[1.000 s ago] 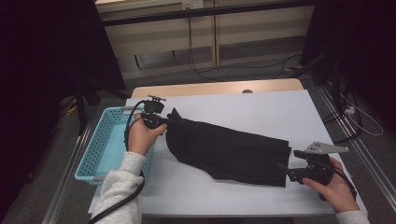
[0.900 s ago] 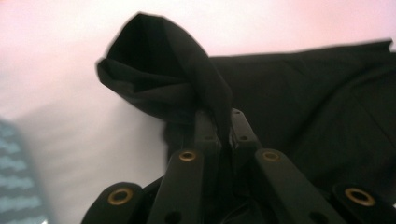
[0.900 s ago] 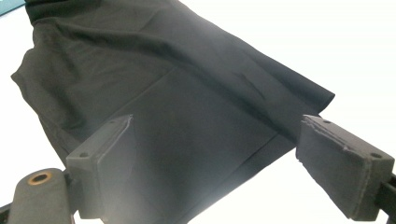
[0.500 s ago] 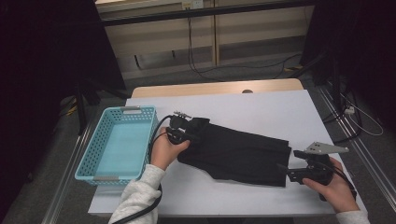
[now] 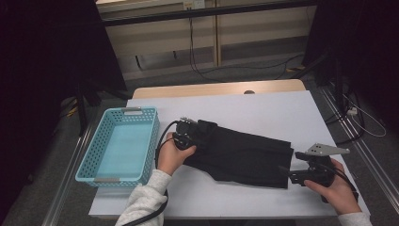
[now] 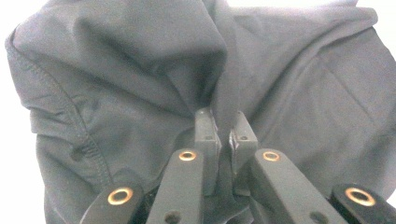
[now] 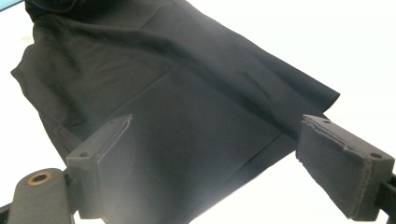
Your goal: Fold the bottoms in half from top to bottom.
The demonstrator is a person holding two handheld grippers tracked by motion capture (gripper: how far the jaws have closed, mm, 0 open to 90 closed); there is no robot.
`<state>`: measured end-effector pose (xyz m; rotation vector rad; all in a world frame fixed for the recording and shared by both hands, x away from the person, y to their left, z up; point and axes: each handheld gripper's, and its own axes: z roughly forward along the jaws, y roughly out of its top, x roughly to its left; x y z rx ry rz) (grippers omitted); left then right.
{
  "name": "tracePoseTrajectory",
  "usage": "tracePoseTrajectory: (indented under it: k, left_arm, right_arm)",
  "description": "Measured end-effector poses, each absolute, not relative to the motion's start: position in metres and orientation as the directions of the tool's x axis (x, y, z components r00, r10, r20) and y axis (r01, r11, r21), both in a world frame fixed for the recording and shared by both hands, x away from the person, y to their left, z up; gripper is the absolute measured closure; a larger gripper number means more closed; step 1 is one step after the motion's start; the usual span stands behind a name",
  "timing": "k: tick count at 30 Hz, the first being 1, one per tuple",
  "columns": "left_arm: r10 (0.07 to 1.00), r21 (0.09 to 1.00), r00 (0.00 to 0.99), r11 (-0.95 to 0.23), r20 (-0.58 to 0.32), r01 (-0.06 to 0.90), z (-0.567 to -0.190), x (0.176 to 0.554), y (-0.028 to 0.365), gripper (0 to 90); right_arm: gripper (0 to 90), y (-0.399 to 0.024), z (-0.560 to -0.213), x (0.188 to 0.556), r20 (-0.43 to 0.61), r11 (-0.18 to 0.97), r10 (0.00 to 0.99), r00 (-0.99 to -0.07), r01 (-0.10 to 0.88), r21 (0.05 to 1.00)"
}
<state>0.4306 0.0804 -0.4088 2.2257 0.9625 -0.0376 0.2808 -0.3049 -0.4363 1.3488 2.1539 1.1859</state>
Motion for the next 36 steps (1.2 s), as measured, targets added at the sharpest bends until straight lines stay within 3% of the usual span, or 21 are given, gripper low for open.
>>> tracePoseTrajectory:
  k: [8,9,10,12,13,14,16,19,32,36]
  left_arm:
    - [0.569,0.627,0.765,-0.485,-0.303,0.609,-0.406,0.416,0.057,81.6]
    - [0.570,0.641,0.760,-0.465,-0.310,0.611,-0.407,0.416,0.056,74.5]
    - [0.574,0.649,0.756,-0.452,-0.314,0.612,-0.408,0.417,0.057,61.5]
    - [0.563,0.654,0.768,-0.461,-0.306,0.599,-0.407,0.417,0.060,53.7]
    - [0.565,0.668,0.773,-0.460,-0.289,0.586,-0.407,0.416,0.061,42.5]
    - [0.566,0.685,0.781,-0.460,-0.264,0.565,-0.406,0.416,0.064,42.5]
    - [0.581,0.709,0.773,-0.431,-0.254,0.558,-0.405,0.418,0.069,29.7]
    - [0.599,0.727,0.769,-0.424,-0.223,0.540,-0.402,0.422,0.079,22.2]
    - [0.643,0.723,0.749,-0.440,-0.160,0.533,-0.398,0.422,0.107,17.9]
    - [0.654,0.720,0.740,-0.436,-0.159,0.540,-0.399,0.422,0.114,17.4]
  right_arm:
    - [12.6,-0.303,-0.437,0.281,0.138,0.209,0.857,-0.497,0.578,0.789]
    - [12.6,-0.303,-0.437,0.281,0.138,0.209,0.857,-0.497,0.579,0.788]
    - [12.6,-0.302,-0.436,0.281,0.138,0.209,0.856,-0.498,0.578,0.789]
    - [12.6,-0.301,-0.436,0.281,0.134,0.212,0.856,-0.499,0.576,0.790]
    - [12.6,-0.299,-0.436,0.281,0.129,0.215,0.855,-0.502,0.570,0.793]
    - [12.6,-0.299,-0.436,0.281,0.129,0.215,0.855,-0.502,0.570,0.793]
    - [12.6,-0.296,-0.435,0.282,0.125,0.221,0.852,-0.508,0.567,0.793]
    - [12.6,-0.291,-0.435,0.284,0.119,0.229,0.850,-0.514,0.563,0.794]
    - [11.2,-0.250,-0.435,0.301,0.108,0.252,0.829,-0.549,0.538,0.804]
    - [16.7,-0.235,-0.434,0.308,0.121,0.239,0.822,-0.556,0.531,0.813]
